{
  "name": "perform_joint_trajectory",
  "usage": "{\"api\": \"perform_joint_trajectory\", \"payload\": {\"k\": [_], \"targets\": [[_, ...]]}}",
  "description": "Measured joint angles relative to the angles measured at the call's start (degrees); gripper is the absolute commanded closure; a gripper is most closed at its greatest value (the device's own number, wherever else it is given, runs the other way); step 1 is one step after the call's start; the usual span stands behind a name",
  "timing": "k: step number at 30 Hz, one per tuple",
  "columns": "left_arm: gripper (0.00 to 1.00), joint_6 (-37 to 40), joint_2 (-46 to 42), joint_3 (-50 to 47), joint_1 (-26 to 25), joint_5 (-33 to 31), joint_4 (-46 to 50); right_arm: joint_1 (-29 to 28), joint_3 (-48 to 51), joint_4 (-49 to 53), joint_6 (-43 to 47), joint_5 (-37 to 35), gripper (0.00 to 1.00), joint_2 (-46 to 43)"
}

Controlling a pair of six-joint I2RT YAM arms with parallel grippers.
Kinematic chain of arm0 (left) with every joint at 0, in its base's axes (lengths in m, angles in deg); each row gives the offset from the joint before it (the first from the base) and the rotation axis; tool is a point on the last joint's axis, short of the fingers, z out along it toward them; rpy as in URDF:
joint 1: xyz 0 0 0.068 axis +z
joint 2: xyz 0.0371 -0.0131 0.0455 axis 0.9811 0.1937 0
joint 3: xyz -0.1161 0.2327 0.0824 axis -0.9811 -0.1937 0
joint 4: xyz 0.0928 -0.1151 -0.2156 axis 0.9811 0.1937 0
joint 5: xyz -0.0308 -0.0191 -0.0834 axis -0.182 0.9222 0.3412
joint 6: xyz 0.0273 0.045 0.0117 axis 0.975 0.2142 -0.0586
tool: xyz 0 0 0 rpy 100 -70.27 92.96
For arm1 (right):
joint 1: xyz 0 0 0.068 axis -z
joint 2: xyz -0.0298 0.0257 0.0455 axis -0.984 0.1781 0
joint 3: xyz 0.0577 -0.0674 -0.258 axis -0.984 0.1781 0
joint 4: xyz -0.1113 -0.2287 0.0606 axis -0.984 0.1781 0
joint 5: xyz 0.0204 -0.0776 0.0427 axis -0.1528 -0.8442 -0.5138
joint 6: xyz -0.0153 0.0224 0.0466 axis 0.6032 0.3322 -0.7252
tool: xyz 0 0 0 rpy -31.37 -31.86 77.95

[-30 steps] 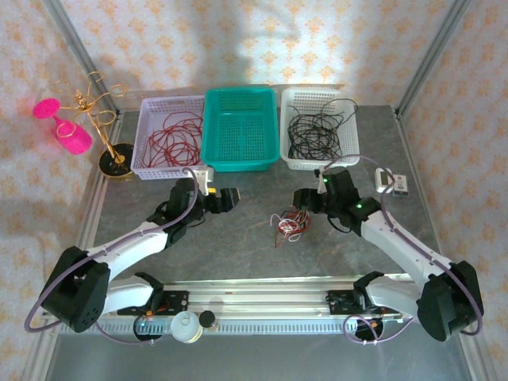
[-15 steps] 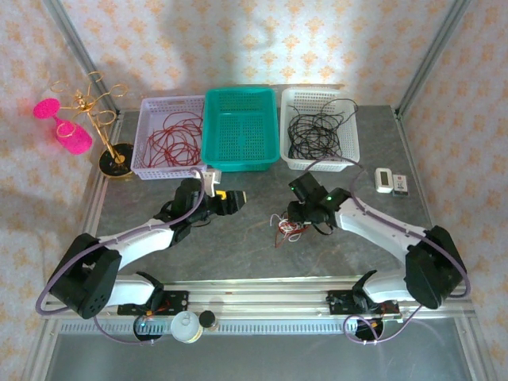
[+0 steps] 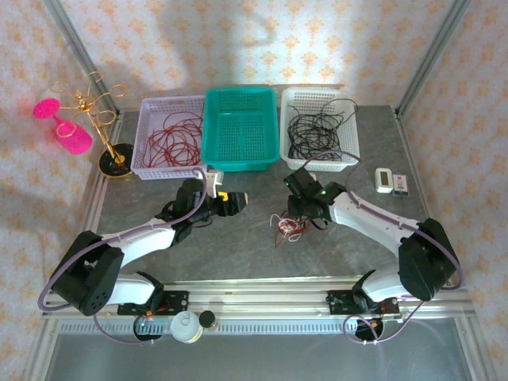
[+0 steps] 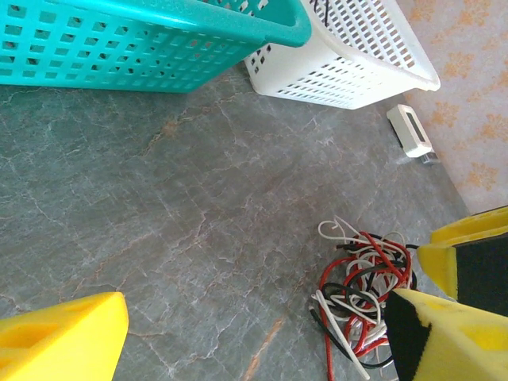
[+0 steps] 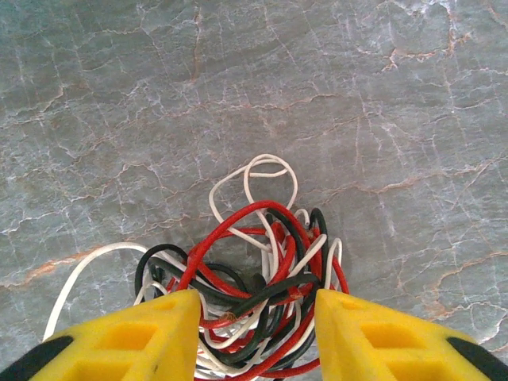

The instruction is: Untangle the cables

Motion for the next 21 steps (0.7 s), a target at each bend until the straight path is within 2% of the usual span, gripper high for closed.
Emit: {"api": "perform_joint_trajectory", "payload": {"k": [9, 16, 21], "targets": [[0.15, 0.0, 0.0, 0.0, -0.3, 0.0, -0.1, -0.1, -1.5, 0.9, 0.7, -2.6, 0.75, 2.7], [0.15, 0.0, 0.0, 0.0, -0.4, 0.0, -0.9, -0.3, -2.3, 1.4, 2.2, -5.3, 0.98, 2.7], [0.15, 0.3, 0.0, 0.2, -1.1, 0.1, -1.5, -0.4, -4.0, 1.9, 3.5, -6.4, 1.00, 2.5]]}}
